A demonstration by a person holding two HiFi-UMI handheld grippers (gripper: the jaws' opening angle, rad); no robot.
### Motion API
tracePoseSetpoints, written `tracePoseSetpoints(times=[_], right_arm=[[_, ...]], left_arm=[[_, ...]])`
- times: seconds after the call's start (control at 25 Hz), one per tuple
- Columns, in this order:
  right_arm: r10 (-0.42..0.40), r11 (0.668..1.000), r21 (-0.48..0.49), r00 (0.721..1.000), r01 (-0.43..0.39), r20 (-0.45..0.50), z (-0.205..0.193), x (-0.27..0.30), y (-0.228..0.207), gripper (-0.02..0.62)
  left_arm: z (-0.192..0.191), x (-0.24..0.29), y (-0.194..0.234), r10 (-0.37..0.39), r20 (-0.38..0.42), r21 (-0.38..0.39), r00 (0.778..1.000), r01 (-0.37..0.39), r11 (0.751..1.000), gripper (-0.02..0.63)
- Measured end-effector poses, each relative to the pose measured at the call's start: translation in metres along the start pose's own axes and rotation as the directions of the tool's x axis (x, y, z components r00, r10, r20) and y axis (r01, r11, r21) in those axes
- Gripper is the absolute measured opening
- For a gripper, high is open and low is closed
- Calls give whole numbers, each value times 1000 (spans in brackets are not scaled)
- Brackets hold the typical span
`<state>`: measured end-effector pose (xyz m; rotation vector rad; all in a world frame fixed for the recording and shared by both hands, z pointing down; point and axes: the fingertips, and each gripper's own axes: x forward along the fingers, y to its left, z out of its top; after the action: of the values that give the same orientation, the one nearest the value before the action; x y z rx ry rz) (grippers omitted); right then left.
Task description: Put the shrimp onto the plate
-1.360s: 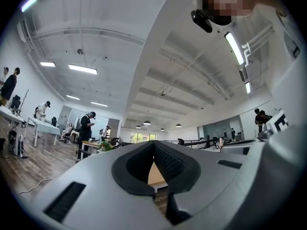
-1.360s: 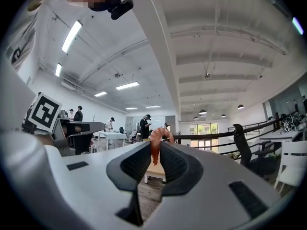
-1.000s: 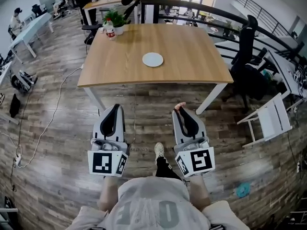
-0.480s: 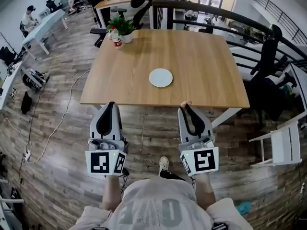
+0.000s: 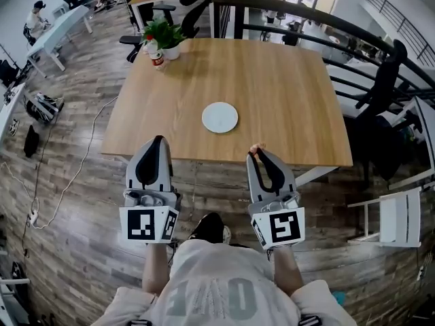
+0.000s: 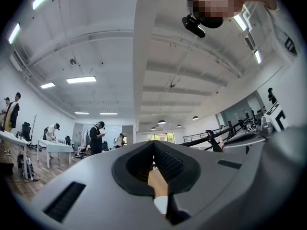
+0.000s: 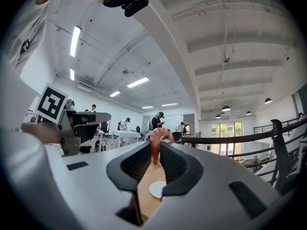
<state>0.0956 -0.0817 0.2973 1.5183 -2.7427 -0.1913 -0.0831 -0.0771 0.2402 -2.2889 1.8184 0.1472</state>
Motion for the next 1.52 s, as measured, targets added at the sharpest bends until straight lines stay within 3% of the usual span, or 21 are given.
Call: tracePoseSetpoints(times=[0.32, 0.84, 1.2, 1.28, 1.4, 1.52], right_arm=[[-15, 1000, -26, 999, 14, -50, -11, 35, -20, 66], [-7, 999, -52, 997, 3, -82, -5, 190, -49, 65], [34, 996, -72, 988, -45, -154, -40, 267, -41, 65], [73, 991, -95, 974, -95, -212, -55, 269, -35, 66], [131, 973, -134, 928, -187, -348, -90, 269, -33, 65], [209, 944, -153, 890, -291, -406, -118, 272, -29, 66]], left_arm=[[-19, 54, 12, -25, 0, -53, 1000, 25, 998, 9], [-60, 197, 88, -65, -6, -135, 998, 63, 989, 9], [-107, 252, 117, -122, -51, -201, 991, 110, 973, 9], [-115, 260, 117, -122, -68, -212, 990, 106, 972, 9], [-118, 274, 113, -124, -74, -195, 990, 108, 975, 9], [-118, 284, 104, -122, -81, -154, 989, 109, 982, 9]])
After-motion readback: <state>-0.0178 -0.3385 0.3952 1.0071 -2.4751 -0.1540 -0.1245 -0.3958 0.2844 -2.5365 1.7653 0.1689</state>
